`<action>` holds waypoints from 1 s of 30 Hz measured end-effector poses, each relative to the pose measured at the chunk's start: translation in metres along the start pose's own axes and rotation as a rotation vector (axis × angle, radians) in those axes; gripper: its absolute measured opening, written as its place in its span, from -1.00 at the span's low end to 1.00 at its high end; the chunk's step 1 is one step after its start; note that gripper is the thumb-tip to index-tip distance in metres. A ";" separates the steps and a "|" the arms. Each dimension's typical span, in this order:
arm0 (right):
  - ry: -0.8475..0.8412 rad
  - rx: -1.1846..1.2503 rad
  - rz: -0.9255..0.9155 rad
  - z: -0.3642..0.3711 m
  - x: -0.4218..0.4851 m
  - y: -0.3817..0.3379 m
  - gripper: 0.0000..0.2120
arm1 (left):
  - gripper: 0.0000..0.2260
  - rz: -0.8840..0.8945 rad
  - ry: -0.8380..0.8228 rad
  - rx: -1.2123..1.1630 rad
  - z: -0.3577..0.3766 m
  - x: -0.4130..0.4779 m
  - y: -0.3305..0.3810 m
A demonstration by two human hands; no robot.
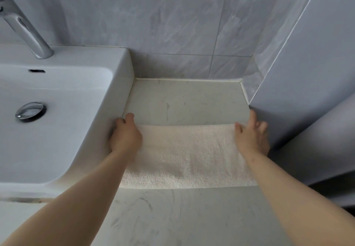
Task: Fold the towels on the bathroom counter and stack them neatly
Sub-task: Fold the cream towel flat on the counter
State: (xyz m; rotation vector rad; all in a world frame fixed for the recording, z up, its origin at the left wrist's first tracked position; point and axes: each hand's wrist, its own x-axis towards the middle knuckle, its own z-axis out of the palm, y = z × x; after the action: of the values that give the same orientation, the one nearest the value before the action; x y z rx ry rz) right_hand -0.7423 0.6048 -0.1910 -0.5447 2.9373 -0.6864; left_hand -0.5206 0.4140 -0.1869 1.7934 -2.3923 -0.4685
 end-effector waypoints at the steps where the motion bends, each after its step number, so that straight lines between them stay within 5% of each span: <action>1: 0.120 -0.020 -0.090 0.001 -0.005 -0.003 -0.49 | -0.56 0.050 0.065 0.007 -0.002 -0.005 0.002; 4: 0.196 -0.054 -0.443 0.012 -0.034 -0.019 -0.52 | -0.53 0.340 0.185 -0.023 0.002 -0.037 0.016; 7: -0.230 -0.221 -0.597 0.032 -0.063 -0.028 -0.26 | -0.47 0.452 -0.144 0.168 0.030 -0.067 0.025; 9: -0.347 -0.303 -0.544 0.040 -0.060 -0.019 -0.23 | -0.38 0.424 -0.235 0.264 0.040 -0.069 0.018; 13: -0.326 -0.367 -0.407 0.026 -0.040 0.001 -0.45 | -0.31 0.319 -0.207 0.303 0.036 -0.055 -0.004; 17: -0.294 -0.365 -0.300 0.014 -0.039 0.012 -0.45 | -0.49 0.213 -0.192 0.215 0.028 -0.054 -0.012; 30: -0.063 -0.290 -0.078 -0.006 -0.065 0.027 -0.46 | -0.53 0.072 -0.099 0.196 0.006 -0.062 -0.029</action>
State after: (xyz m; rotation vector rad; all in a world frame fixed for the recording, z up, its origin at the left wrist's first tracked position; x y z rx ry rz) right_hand -0.6911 0.6530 -0.1984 -0.6930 2.9855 -0.2428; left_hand -0.4773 0.4668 -0.1961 1.7896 -2.6434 -0.3325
